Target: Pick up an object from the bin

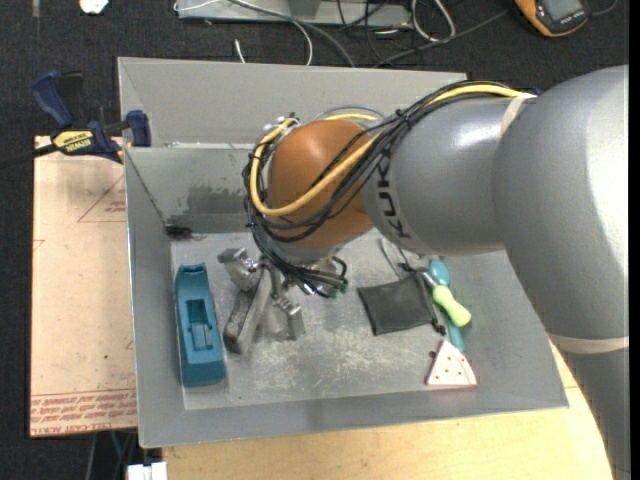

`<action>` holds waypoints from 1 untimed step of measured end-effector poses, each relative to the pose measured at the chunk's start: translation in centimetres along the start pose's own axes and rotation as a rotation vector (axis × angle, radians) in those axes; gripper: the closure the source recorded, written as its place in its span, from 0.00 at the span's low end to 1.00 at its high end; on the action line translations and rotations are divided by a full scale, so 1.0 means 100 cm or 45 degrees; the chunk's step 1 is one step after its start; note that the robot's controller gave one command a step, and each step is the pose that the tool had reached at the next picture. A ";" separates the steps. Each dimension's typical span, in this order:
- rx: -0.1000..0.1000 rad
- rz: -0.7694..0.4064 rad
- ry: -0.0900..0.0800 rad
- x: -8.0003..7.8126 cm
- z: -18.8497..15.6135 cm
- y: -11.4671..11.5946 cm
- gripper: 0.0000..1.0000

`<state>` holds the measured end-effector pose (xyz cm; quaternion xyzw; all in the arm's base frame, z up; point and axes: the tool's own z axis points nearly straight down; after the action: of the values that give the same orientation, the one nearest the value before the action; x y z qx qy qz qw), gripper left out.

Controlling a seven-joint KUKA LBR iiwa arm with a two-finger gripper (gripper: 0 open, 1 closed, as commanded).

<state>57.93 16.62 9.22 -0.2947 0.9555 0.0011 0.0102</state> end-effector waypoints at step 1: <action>0.000 -0.115 -0.021 0.001 0.008 -0.007 0.00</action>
Offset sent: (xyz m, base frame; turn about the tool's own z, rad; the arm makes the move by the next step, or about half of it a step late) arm 0.0116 -0.0135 -0.0222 -0.3108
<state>58.24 15.97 8.38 -0.3374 0.9412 0.0032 0.0183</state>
